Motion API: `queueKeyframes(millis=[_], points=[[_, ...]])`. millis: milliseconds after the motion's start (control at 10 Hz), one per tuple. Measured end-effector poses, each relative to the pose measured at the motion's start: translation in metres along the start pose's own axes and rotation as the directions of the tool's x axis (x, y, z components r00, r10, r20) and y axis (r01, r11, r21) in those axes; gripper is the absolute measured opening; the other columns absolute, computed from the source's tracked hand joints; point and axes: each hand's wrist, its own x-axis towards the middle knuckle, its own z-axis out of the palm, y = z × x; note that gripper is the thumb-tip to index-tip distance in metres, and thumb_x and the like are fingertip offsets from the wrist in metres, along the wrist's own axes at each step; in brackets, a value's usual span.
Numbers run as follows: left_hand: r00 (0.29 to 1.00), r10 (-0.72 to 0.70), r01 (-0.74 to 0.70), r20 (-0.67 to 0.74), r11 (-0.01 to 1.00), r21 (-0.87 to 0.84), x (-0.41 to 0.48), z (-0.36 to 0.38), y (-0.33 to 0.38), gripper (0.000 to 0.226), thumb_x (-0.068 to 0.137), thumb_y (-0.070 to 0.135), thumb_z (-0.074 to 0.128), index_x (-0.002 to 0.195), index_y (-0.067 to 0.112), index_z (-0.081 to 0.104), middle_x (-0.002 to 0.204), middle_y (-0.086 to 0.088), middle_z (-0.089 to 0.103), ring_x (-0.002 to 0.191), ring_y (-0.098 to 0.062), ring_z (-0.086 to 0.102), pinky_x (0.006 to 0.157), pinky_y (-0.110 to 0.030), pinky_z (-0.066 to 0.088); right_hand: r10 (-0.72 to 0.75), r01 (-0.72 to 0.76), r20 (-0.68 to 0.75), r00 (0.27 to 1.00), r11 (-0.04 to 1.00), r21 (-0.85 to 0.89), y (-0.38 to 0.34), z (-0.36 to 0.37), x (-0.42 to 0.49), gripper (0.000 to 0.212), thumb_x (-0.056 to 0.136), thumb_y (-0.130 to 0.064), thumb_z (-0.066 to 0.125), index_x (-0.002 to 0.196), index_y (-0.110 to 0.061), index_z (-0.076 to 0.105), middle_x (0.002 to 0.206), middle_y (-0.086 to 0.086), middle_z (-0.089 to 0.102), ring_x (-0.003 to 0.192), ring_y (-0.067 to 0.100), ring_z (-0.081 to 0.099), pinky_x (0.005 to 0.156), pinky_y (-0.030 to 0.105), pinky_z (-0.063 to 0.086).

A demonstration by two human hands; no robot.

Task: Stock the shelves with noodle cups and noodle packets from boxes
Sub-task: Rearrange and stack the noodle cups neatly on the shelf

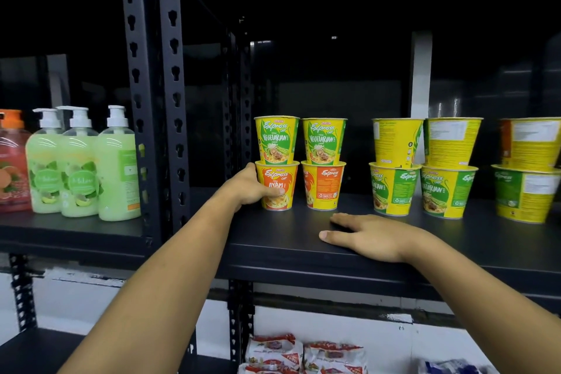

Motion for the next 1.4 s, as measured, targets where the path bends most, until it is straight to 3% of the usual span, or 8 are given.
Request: queueKeyframes(millis=[300, 600, 700, 800, 1000, 1200, 1400], points=[[0.999, -0.032, 0.032, 0.014, 0.999, 0.02, 0.011, 0.002, 0.002, 0.084, 0.075, 0.023, 0.093, 0.143, 0.019, 0.044, 0.132, -0.001, 0.065, 0.117, -0.02, 0.062, 0.107, -0.045, 0.049, -0.007, 0.007, 0.006, 1.0, 1.0, 0.012, 0.001, -0.001, 0.0, 0.08, 0.092, -0.08, 0.036, 0.16, -0.038, 0.029, 0.169, -0.011, 0.022, 0.153, 0.017, 0.026, 0.12, 0.036, 0.025], [0.999, -0.033, 0.033, 0.009, 0.999, 0.002, 0.008, 0.0, 0.001, 0.084, 0.079, 0.019, 0.089, 0.147, 0.018, 0.04, 0.135, -0.003, 0.063, 0.117, -0.02, 0.06, 0.107, -0.042, 0.048, -0.011, 0.012, -0.019, 1.0, 1.0, 0.024, 0.002, 0.001, 0.0, 0.082, 0.091, -0.08, 0.039, 0.16, -0.037, 0.028, 0.168, -0.014, 0.022, 0.153, 0.013, 0.025, 0.121, 0.033, 0.023], [0.999, -0.028, 0.028, -0.023, 1.0, 0.003, 0.007, 0.001, 0.001, 0.094, 0.08, 0.02, 0.089, 0.153, 0.018, 0.029, 0.138, -0.003, 0.06, 0.118, -0.02, 0.059, 0.106, -0.041, 0.047, -0.012, 0.012, -0.019, 1.0, 1.0, 0.028, 0.002, 0.0, 0.0, 0.082, 0.092, -0.08, 0.039, 0.16, -0.037, 0.028, 0.168, -0.014, 0.022, 0.154, 0.013, 0.024, 0.121, 0.033, 0.022], [0.998, 0.031, -0.034, -0.054, 0.998, -0.046, -0.001, 0.001, 0.001, 0.12, 0.082, 0.015, 0.087, 0.163, 0.027, -0.001, 0.131, 0.004, 0.055, 0.123, -0.021, 0.057, 0.1, -0.038, 0.043, -0.015, 0.015, -0.018, 1.0, 1.0, 0.027, 0.002, 0.001, 0.0, 0.082, 0.092, -0.08, 0.039, 0.161, -0.036, 0.028, 0.168, -0.014, 0.021, 0.154, 0.012, 0.023, 0.122, 0.033, 0.022], [0.994, 0.095, -0.097, -0.051, 0.994, -0.045, -0.001, 0.001, 0.0, 0.1, 0.085, 0.012, 0.084, 0.16, 0.031, 0.02, 0.125, 0.005, 0.062, 0.116, -0.017, 0.061, 0.1, -0.04, 0.05, -0.016, 0.016, -0.013, 1.0, 1.0, 0.024, 0.002, 0.0, 0.0, 0.081, 0.092, -0.079, 0.039, 0.161, -0.037, 0.027, 0.168, -0.015, 0.021, 0.154, 0.012, 0.023, 0.122, 0.033, 0.021], [0.993, 0.112, -0.113, -0.045, 0.993, -0.022, 0.0, 0.003, 0.001, 0.095, 0.087, 0.013, 0.082, 0.158, 0.031, 0.023, 0.127, 0.006, 0.061, 0.117, -0.018, 0.061, 0.1, -0.039, 0.05, -0.015, 0.015, -0.011, 1.0, 1.0, 0.023, 0.003, 0.0, 0.0, 0.081, 0.092, -0.079, 0.038, 0.161, -0.037, 0.027, 0.168, -0.014, 0.021, 0.154, 0.013, 0.023, 0.121, 0.033, 0.021], [0.994, 0.093, -0.092, -0.054, 0.996, 0.01, 0.0, 0.005, 0.002, 0.097, 0.085, 0.015, 0.084, 0.158, 0.033, 0.023, 0.131, 0.004, 0.062, 0.121, -0.019, 0.061, 0.108, -0.049, 0.049, -0.015, 0.015, -0.007, 1.0, 1.0, 0.021, 0.003, 0.001, 0.002, 0.081, 0.092, -0.08, 0.038, 0.161, -0.037, 0.027, 0.168, -0.014, 0.02, 0.154, 0.013, 0.022, 0.121, 0.034, 0.021]])
